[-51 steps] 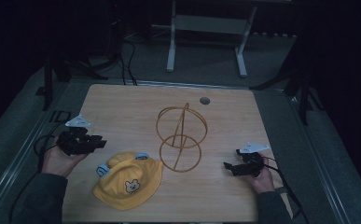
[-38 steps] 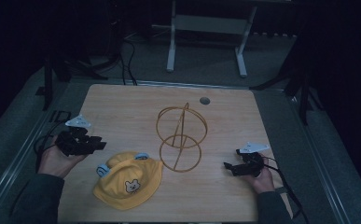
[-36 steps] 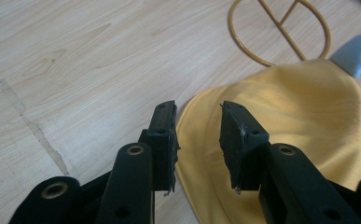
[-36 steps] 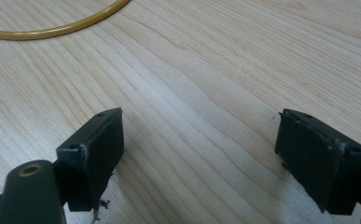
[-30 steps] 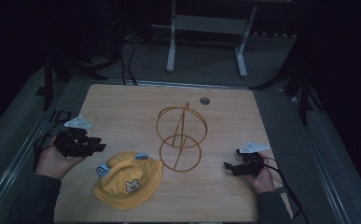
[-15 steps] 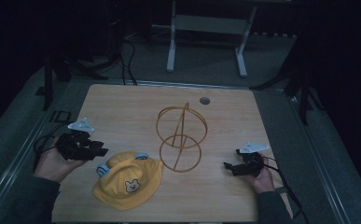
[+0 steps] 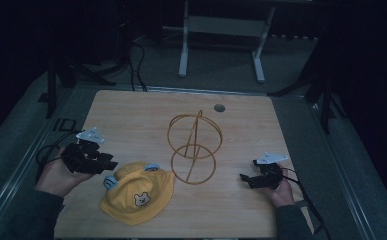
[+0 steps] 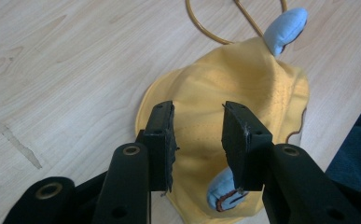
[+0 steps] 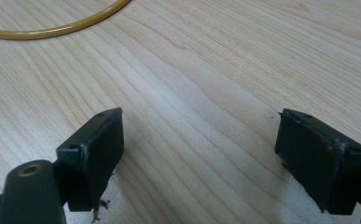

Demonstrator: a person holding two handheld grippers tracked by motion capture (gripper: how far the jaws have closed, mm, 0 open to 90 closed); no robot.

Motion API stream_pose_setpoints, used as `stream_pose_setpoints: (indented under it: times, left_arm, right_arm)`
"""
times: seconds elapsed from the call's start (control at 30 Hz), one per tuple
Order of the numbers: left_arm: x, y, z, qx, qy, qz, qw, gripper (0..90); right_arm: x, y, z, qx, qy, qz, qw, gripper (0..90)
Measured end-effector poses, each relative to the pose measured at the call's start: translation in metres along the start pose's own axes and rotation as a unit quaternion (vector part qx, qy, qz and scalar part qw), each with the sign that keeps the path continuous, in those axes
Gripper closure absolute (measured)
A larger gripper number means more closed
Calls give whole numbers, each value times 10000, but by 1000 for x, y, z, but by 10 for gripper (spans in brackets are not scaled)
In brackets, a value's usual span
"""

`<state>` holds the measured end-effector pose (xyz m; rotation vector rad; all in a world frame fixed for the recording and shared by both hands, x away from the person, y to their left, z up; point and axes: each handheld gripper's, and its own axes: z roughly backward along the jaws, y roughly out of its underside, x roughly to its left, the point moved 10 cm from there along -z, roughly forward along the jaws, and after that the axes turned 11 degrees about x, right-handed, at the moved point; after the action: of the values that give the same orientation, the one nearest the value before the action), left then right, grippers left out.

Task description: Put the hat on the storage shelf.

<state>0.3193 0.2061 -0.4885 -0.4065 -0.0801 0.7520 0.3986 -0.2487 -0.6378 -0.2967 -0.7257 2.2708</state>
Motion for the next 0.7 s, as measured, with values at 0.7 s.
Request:
stream_pose_setpoints:
  times: [0.7]
  left_arm:
    - [-16,-6,-2,305,105,-315,9990,619]
  right_arm:
    - [0,0,0,7,-9,9,10000,153]
